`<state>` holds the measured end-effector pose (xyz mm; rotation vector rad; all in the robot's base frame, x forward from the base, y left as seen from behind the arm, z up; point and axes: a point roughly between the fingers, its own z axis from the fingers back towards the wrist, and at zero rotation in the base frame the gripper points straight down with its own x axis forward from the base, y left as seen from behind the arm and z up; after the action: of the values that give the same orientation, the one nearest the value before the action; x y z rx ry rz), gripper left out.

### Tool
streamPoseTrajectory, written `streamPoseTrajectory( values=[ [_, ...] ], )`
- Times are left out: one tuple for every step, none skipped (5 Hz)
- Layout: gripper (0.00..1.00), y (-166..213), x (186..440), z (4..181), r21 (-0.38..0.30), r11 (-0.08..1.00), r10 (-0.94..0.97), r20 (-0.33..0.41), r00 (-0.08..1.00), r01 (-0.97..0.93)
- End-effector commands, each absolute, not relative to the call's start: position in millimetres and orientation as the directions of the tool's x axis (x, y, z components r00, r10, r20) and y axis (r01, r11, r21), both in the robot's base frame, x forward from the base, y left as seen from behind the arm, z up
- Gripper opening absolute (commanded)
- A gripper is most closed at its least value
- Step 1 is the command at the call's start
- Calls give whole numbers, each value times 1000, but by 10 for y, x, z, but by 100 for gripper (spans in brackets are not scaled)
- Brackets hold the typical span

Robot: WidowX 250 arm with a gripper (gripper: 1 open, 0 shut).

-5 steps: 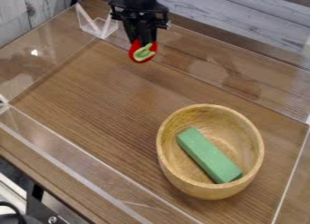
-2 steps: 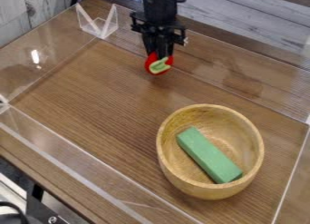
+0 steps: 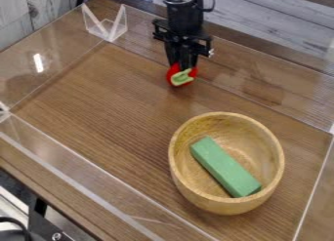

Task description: Move the red object to the right side of the table

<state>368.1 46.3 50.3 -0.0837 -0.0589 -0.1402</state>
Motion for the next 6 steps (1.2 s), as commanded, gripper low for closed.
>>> streamPoseTrajectory(
  values=[
    [0, 397, 3772, 694, -55, 983, -166, 128, 978, 174],
    [0, 327, 3744, 673, -54, 979, -187, 125, 974, 195],
    [0, 252, 3726, 638, -53, 975, -206, 120, 971, 214],
    [0, 184, 3719, 602, -53, 972, -223, 115, 968, 230],
    [0, 132, 3716, 565, -53, 968, -237, 108, 965, 244],
    [0, 88, 3714, 525, -53, 965, -252, 98, 963, 258]
  ],
)
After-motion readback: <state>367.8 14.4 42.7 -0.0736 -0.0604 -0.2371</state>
